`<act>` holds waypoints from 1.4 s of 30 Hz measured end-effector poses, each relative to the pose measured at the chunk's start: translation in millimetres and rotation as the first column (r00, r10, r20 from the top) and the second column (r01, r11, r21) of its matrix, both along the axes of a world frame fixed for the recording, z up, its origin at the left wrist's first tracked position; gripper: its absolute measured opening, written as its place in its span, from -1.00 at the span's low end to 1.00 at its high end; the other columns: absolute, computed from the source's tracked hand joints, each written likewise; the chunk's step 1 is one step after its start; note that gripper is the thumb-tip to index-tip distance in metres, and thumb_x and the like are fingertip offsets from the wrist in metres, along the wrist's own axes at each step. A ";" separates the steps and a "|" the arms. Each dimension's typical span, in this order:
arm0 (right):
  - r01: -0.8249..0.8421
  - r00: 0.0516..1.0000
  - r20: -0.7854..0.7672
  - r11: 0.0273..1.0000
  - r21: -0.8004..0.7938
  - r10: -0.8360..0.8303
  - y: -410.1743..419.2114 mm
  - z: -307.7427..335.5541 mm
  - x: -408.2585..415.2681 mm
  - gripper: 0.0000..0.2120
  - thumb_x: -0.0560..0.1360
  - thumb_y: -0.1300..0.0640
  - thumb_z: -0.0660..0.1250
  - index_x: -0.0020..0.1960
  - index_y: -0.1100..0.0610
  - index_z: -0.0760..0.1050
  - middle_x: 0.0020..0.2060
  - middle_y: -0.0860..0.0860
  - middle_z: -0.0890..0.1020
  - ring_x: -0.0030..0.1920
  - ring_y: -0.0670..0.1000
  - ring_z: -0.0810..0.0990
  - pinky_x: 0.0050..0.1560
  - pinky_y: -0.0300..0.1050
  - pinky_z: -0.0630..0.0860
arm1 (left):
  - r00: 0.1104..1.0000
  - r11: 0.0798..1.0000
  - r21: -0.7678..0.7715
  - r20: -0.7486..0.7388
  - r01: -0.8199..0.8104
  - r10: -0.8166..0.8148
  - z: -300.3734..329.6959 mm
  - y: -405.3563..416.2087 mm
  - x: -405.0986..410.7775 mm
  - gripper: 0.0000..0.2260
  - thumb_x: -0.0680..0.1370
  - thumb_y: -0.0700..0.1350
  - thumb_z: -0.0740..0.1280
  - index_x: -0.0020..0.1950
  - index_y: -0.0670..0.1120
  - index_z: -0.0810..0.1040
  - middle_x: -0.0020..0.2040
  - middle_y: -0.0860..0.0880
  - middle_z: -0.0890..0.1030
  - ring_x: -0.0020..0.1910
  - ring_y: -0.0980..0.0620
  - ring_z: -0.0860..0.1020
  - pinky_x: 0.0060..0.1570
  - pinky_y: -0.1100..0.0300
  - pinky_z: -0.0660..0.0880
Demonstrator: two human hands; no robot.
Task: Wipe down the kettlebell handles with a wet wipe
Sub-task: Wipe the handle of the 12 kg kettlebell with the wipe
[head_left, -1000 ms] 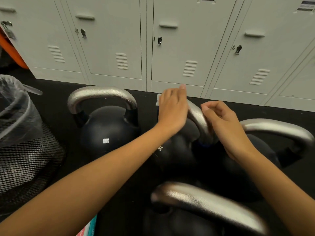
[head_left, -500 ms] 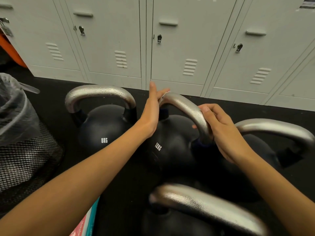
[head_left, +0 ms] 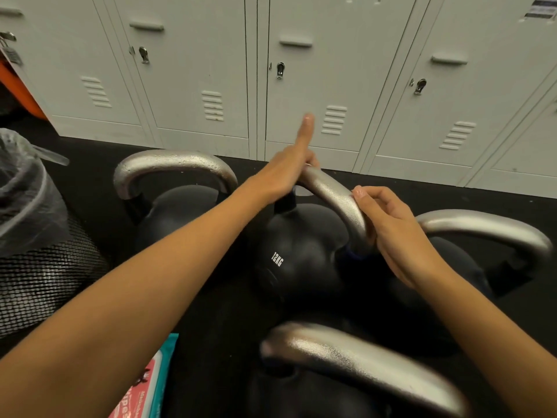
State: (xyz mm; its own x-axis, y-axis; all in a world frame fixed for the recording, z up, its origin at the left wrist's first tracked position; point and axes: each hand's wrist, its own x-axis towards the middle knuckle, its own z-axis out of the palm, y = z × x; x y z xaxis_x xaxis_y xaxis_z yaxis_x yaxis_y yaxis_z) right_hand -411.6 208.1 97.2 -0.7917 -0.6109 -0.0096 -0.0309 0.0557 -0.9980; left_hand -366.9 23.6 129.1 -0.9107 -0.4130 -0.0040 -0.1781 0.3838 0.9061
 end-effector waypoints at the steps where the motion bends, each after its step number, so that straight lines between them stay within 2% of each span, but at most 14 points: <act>1: 0.032 0.999 -0.011 0.999 -0.007 -0.032 0.4 0.3 -1.3 -0.76 0.49 -0.10 0.34 0.04 0.04 0.54 -0.16 0.01 0.67 -0.12 -0.02 0.63 -0.02 -0.07 0.51 | 1.000 0.994 -0.108 0.008 0.023 -0.022 3.8 8.8 2.4 -0.26 0.59 0.29 -0.28 -0.25 -0.14 0.52 -0.28 -0.05 0.52 -0.21 0.02 0.47 -0.07 0.16 0.35; 5: 0.143 0.987 -0.058 0.980 -0.136 -0.152 3.1 5.6 -13.3 -0.94 0.62 0.11 0.26 0.02 0.05 0.51 -0.02 0.04 0.64 0.04 -0.02 0.66 0.08 -0.16 0.52 | 0.985 0.853 -0.521 -0.127 0.030 -0.113 -4.8 43.8 11.5 -0.30 0.59 0.27 -0.21 -0.27 -0.16 0.53 -0.35 -0.08 0.54 -0.23 -0.07 0.49 0.00 0.07 0.36; 7: 0.120 0.987 -0.087 0.978 -0.170 -0.136 4.6 11.4 -15.9 -0.90 0.64 0.17 0.21 0.07 0.07 0.51 0.04 0.06 0.63 0.13 0.01 0.64 0.16 -0.15 0.52 | 0.949 0.811 -0.585 -0.239 0.028 -0.205 -14.2 58.5 15.4 -0.44 0.58 0.23 -0.16 -0.25 -0.07 0.46 -0.35 0.02 0.48 -0.25 0.00 0.42 0.05 0.07 0.34; 12: -0.005 0.999 -0.052 0.994 -0.106 -0.001 -0.2 23.8 -7.7 -0.76 0.67 0.13 0.14 0.27 0.12 0.47 0.16 0.08 0.63 0.18 -0.04 0.62 0.23 -0.13 0.53 | 0.889 0.923 -0.385 -0.424 -0.002 -0.176 -26.4 76.1 27.5 -0.56 0.62 0.15 -0.04 0.20 -0.08 0.47 0.05 0.04 0.53 0.06 0.09 0.46 0.16 0.13 0.39; 14: -0.048 0.994 -0.097 0.999 -0.004 0.048 -4.9 27.1 -5.8 -0.71 0.67 0.06 0.15 0.33 0.10 0.47 0.16 0.02 0.64 0.18 -0.09 0.62 0.29 -0.06 0.50 | 0.868 0.950 -0.310 -0.479 -0.032 -0.127 -25.6 75.5 32.4 -0.60 0.63 0.09 0.01 0.21 -0.14 0.46 0.11 0.00 0.45 0.07 0.14 0.46 0.12 0.19 0.43; 17: -0.099 0.934 -0.315 0.970 0.223 0.168 -13.4 30.4 -1.9 -0.73 0.65 0.02 0.18 0.27 -0.03 0.56 0.08 -0.10 0.68 0.14 -0.16 0.62 0.28 -0.04 0.50 | 0.811 0.962 -0.237 -0.585 -0.135 -0.030 -27.0 72.0 39.3 -0.69 0.64 -0.05 0.07 0.17 -0.22 0.48 0.12 -0.08 0.41 0.08 0.16 0.44 0.14 0.34 0.37; 19: -0.094 0.881 -0.406 0.932 0.351 0.242 -21.0 34.7 -0.3 -0.73 0.64 -0.04 0.18 0.23 -0.05 0.59 0.01 -0.09 0.70 0.09 -0.11 0.63 0.23 -0.01 0.52 | 0.780 0.957 -0.177 -0.621 -0.228 0.071 -35.8 66.0 45.8 -0.75 0.64 -0.11 0.11 0.19 -0.23 0.46 0.16 -0.09 0.39 0.14 0.14 0.42 0.19 0.32 0.35; 22: -0.095 0.776 -0.484 0.833 0.544 0.405 -37.4 47.9 -5.9 -0.66 0.66 -0.08 0.12 0.16 0.06 0.59 -0.06 0.11 0.68 0.02 0.11 0.62 0.15 0.10 0.50 | 0.822 0.924 -0.154 -0.523 -0.351 0.225 -60.6 51.7 57.1 -0.70 0.61 -0.13 0.21 0.33 -0.16 0.35 0.25 -0.04 0.34 0.25 0.11 0.35 0.29 0.31 0.28; 25: -0.105 0.692 -0.482 0.735 0.670 0.538 -64.5 60.1 -14.7 -0.62 0.67 -0.05 0.11 0.11 0.18 0.58 0.01 0.22 0.65 0.04 0.19 0.60 0.14 0.09 0.49 | 0.907 0.901 -0.174 -0.228 -0.396 0.354 -87.0 40.7 64.6 -0.46 0.62 -0.04 0.22 0.52 -0.12 0.09 0.43 -0.03 0.14 0.43 0.06 0.13 0.37 0.33 0.06; 30: -0.094 0.614 -0.354 0.511 0.855 0.706 -125.5 67.1 -22.5 -0.68 0.62 0.05 0.17 0.10 0.21 0.62 0.12 0.13 0.65 0.06 0.12 0.58 0.14 -0.01 0.45 | 0.944 0.944 -0.113 0.085 -0.309 0.319 -107.6 44.0 69.8 -0.20 0.55 0.22 0.23 0.58 -0.08 -0.14 0.55 -0.01 -0.04 0.52 0.04 -0.07 0.44 0.16 -0.01; 34: -0.059 0.558 -0.175 0.250 0.967 0.811 -166.3 60.2 -24.1 -0.80 0.55 0.09 0.26 -0.09 0.21 0.57 -0.06 0.19 0.64 -0.04 0.19 0.63 0.04 0.05 0.53 | 0.949 0.954 -0.180 0.164 -0.241 0.271 -114.0 47.4 69.2 -0.08 0.44 0.38 0.24 0.57 -0.08 -0.08 0.56 0.01 0.00 0.52 0.05 -0.04 0.50 0.07 0.05; 38: -0.086 0.553 0.031 0.020 0.996 0.832 -188.3 51.2 -23.1 -0.73 0.54 0.08 0.36 0.17 0.20 0.54 0.11 0.20 0.59 0.08 0.23 0.62 0.10 0.10 0.60 | 0.949 0.950 -0.207 0.167 -0.233 0.269 -114.9 43.4 71.7 -0.08 0.40 0.42 0.25 0.56 -0.06 -0.01 0.54 0.04 0.05 0.51 0.05 0.02 0.45 0.06 0.15; 40: -0.089 0.499 0.072 -0.031 0.996 0.863 -192.5 48.3 -24.1 -0.72 0.53 0.10 0.37 0.22 0.16 0.56 0.19 0.16 0.58 0.16 0.21 0.58 0.16 0.10 0.58 | 0.953 0.951 -0.216 0.159 -0.222 0.259 -114.3 41.5 73.2 -0.10 0.39 0.43 0.25 0.54 -0.04 0.04 0.53 0.05 0.07 0.50 0.06 0.04 0.42 0.05 0.21; 42: -0.103 0.434 0.079 -0.037 0.994 0.897 -188.5 49.6 -23.3 -0.83 0.53 0.14 0.37 0.11 0.08 0.62 0.20 0.09 0.60 0.20 0.15 0.56 0.26 0.10 0.51 | 0.956 0.953 -0.227 0.165 -0.203 0.243 -113.5 39.9 74.3 -0.10 0.40 0.42 0.24 0.55 -0.05 0.03 0.53 0.05 0.05 0.51 0.07 0.02 0.42 0.05 0.20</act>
